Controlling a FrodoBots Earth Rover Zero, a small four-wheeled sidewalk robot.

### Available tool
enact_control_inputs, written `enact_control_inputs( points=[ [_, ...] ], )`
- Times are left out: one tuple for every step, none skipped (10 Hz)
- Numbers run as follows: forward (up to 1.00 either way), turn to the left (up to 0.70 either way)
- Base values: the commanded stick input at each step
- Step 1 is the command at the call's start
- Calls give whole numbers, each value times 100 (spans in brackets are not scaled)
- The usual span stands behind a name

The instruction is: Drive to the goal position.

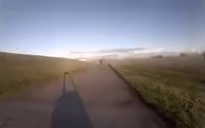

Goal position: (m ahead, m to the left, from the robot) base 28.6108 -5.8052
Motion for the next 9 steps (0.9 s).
enact_control_inputs(
  points=[
    [70, 0],
    [70, 0],
    [70, 0],
    [70, 0],
    [70, 0],
    [70, 0],
    [70, 0],
    [70, 0],
    [70, 0]
  ],
)
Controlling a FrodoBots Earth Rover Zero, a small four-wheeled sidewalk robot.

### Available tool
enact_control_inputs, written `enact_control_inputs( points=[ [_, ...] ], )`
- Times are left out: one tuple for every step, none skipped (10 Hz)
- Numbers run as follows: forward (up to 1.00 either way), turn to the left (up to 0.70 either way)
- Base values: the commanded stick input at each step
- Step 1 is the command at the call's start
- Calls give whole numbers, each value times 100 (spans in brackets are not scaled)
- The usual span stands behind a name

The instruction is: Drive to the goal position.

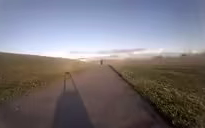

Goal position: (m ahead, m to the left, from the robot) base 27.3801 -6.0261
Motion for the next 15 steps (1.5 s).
enact_control_inputs(
  points=[
    [70, 0],
    [70, 0],
    [70, 0],
    [70, 0],
    [70, 0],
    [70, 0],
    [70, 0],
    [70, 0],
    [70, 0],
    [70, 0],
    [70, 0],
    [70, 0],
    [70, 0],
    [70, 0],
    [70, 0]
  ],
)
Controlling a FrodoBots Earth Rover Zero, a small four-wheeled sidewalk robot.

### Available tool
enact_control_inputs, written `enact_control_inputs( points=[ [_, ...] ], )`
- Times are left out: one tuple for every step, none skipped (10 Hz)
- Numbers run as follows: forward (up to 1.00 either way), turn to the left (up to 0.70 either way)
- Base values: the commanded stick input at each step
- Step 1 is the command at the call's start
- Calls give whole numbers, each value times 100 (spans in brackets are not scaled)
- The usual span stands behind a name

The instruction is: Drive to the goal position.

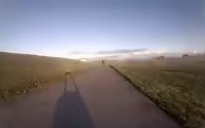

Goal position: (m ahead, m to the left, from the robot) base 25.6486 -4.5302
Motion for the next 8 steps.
enact_control_inputs(
  points=[
    [70, 0],
    [70, 0],
    [70, 0],
    [70, 0],
    [70, 0],
    [70, 0],
    [70, 0],
    [70, 0]
  ],
)
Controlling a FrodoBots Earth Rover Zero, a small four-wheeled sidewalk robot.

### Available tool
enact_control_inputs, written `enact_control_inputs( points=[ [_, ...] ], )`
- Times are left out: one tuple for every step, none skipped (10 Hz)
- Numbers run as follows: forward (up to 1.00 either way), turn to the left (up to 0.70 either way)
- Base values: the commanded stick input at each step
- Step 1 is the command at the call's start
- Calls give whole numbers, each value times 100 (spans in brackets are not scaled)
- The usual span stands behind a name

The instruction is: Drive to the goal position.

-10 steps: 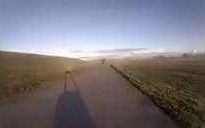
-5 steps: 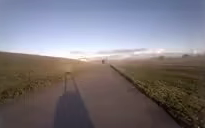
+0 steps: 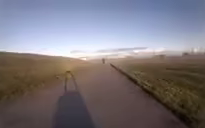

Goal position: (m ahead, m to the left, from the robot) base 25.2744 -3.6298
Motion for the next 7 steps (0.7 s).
enact_control_inputs(
  points=[
    [70, -19],
    [70, -4],
    [70, 0],
    [70, 0],
    [70, 0],
    [70, 0],
    [70, 0]
  ],
)
